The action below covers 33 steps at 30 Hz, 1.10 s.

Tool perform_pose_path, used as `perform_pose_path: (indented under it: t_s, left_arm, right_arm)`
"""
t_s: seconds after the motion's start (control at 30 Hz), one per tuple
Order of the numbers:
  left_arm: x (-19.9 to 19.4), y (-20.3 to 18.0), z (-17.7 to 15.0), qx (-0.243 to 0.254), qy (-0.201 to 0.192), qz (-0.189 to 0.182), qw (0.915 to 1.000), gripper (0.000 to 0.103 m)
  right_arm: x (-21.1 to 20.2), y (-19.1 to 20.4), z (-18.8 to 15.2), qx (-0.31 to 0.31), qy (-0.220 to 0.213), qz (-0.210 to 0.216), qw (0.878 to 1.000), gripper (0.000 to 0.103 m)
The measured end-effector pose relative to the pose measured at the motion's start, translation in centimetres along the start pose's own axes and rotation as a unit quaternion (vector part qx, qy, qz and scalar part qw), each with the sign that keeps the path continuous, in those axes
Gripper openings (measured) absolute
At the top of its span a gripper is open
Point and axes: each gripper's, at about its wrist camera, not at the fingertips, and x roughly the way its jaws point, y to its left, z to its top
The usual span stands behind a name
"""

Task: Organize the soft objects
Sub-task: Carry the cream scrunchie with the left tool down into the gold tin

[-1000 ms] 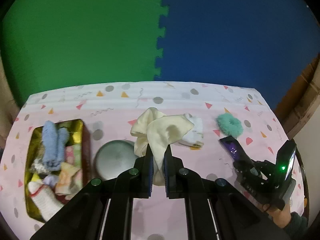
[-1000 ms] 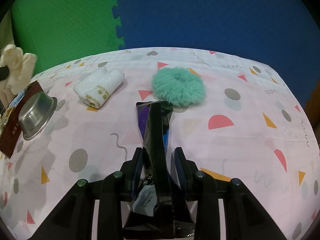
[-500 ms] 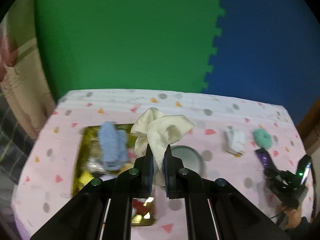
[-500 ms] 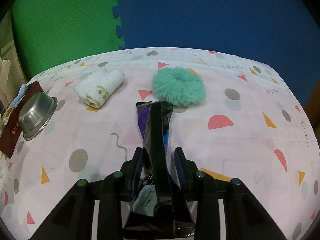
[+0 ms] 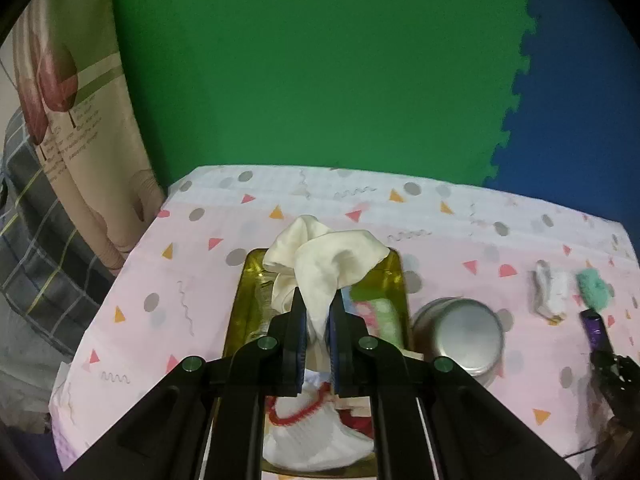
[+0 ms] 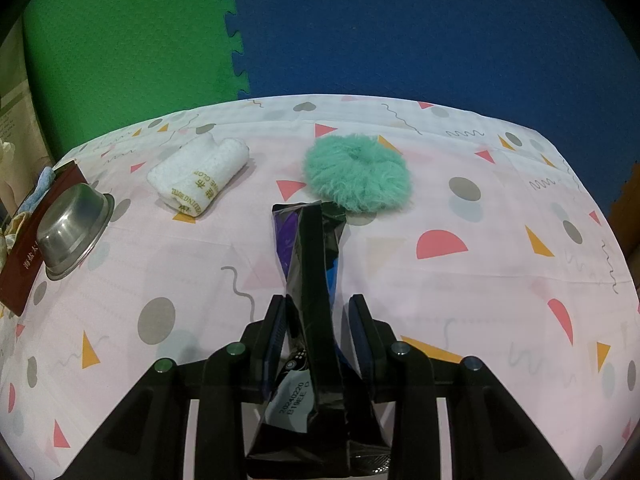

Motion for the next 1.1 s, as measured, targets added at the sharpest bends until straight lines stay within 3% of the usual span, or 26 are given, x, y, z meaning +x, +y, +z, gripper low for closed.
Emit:
perform_pose_path:
  t_s: [0.47,0.87,1.1]
  left_arm:
    - [3.4,1.1,0.5,0.001,0.013,0.019,0.9997,0.008]
    - [8.1,1.6,-0.2,0.0,0.052,0.034,0.998,0.009]
    - [10.0,1.5,-1.3,0.001,0.073,0.03,0.9969,0.015]
  right_arm:
    - [0.0,-0.1,0.0,0.0,0.0,0.0,1.0,0.033]
    - [-0.1,-0.1,0.1,-0.001,0.001,-0.001,1.0,0.033]
    - [0.0,-0.3,0.1,-0.004,0.001,-0.002,1.0,0.033]
